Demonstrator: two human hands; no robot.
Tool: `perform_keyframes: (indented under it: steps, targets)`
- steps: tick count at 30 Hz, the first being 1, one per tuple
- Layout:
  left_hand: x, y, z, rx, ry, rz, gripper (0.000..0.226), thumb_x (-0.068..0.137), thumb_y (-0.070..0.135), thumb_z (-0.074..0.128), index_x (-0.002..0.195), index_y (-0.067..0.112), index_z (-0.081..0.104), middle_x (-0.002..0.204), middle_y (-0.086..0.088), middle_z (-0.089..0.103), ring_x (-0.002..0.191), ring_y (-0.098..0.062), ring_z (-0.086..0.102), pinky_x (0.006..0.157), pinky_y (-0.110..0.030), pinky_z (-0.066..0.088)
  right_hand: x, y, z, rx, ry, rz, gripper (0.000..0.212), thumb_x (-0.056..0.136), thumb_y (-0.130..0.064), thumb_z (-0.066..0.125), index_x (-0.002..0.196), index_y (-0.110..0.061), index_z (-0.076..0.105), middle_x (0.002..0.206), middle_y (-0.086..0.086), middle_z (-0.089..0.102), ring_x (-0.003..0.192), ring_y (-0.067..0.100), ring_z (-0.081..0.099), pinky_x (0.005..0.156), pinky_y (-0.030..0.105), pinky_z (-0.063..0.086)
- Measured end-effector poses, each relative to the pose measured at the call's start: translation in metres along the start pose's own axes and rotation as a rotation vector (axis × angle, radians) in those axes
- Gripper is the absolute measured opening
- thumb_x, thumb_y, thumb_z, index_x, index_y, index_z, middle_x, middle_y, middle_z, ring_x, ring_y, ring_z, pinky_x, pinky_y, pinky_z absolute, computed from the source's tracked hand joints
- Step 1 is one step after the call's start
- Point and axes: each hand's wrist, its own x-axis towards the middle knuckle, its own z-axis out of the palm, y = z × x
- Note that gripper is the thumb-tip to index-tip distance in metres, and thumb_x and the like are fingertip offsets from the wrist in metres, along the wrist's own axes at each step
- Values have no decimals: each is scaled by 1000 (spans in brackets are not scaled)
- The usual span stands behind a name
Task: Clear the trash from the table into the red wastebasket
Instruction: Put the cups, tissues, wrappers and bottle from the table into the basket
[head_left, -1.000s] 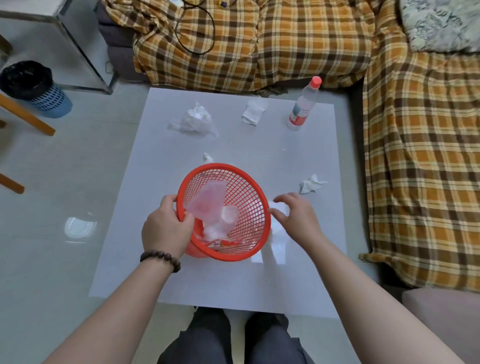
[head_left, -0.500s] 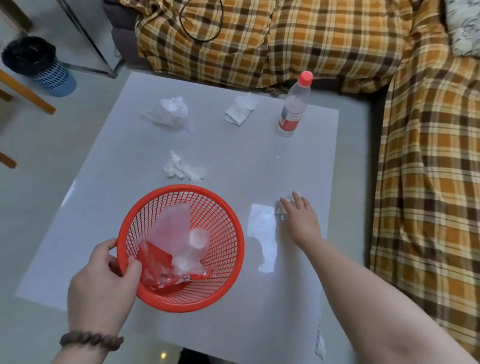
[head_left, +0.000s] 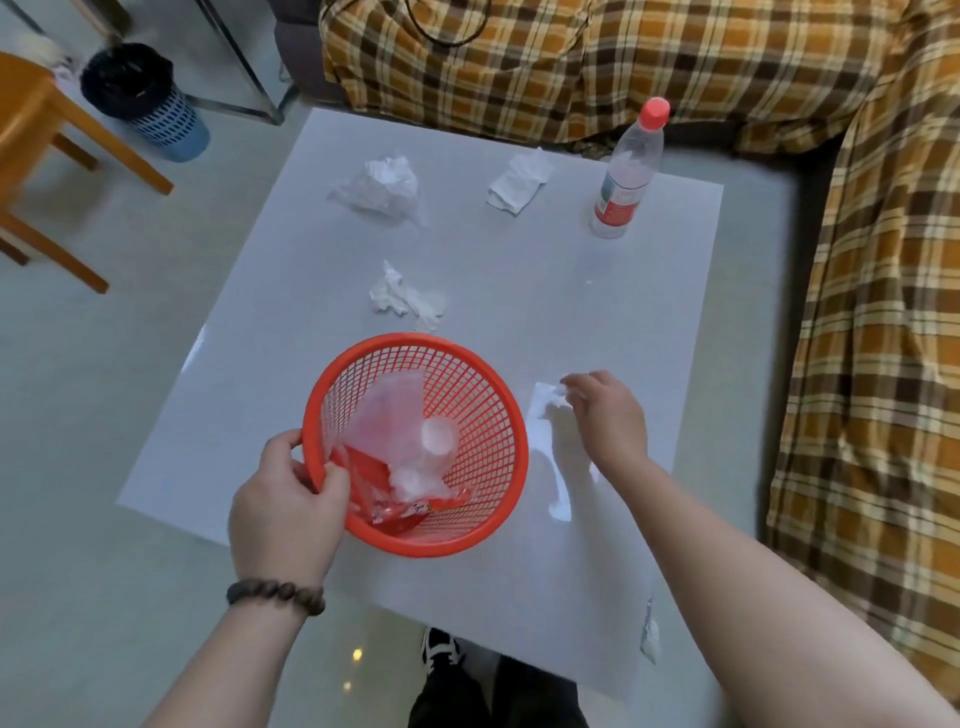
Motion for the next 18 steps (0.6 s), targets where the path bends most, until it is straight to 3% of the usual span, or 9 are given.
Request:
perform_keyframes:
  steps: [3, 5, 10, 14, 18]
  targets:
    - [-10, 3, -11, -22, -13, 19, 19, 79, 22, 67, 97, 19, 59, 52, 12, 55, 52, -9, 52, 48, -24, 32, -36, -48, -18, 23, 244, -275, 19, 87, -13, 61, 102, -18, 72, 99, 0, 69, 99, 23, 49, 78, 26, 39]
    - [-18, 2, -19, -51, -34, 27, 18, 78, 22, 67, 94, 22, 58, 50, 10, 55, 53, -12, 54, 48, -25, 34, -64, -78, -25, 48, 297, -385, 16, 84, -13, 66, 97, -18, 73, 93, -1, 72, 94, 24, 49, 78, 25, 37]
    - [-36, 2, -42, -121, -73, 91, 17, 78, 22, 66, 92, 25, 57, 47, 11, 52, 50, -6, 53, 44, -21, 32, -131, -128, -18, -29, -49, -522, 20, 84, -10, 65, 101, -16, 73, 97, 4, 71, 95, 29, 51, 83, 34, 40]
    - [-48, 4, -61, -168, -79, 143, 18, 78, 21, 66, 93, 24, 57, 46, 14, 50, 47, 0, 51, 41, -18, 30, -167, -144, -2, -218, -210, -515, 29, 89, -19, 58, 117, -22, 66, 115, 1, 66, 100, 24, 44, 87, 35, 37]
    - [-54, 2, -78, -212, -79, 195, 19, 78, 22, 67, 95, 24, 58, 46, 16, 50, 45, 2, 50, 41, -15, 28, -188, -151, -1, -332, -318, -424, 47, 87, -22, 62, 132, -33, 52, 146, 1, 44, 129, 29, 33, 106, 44, 31]
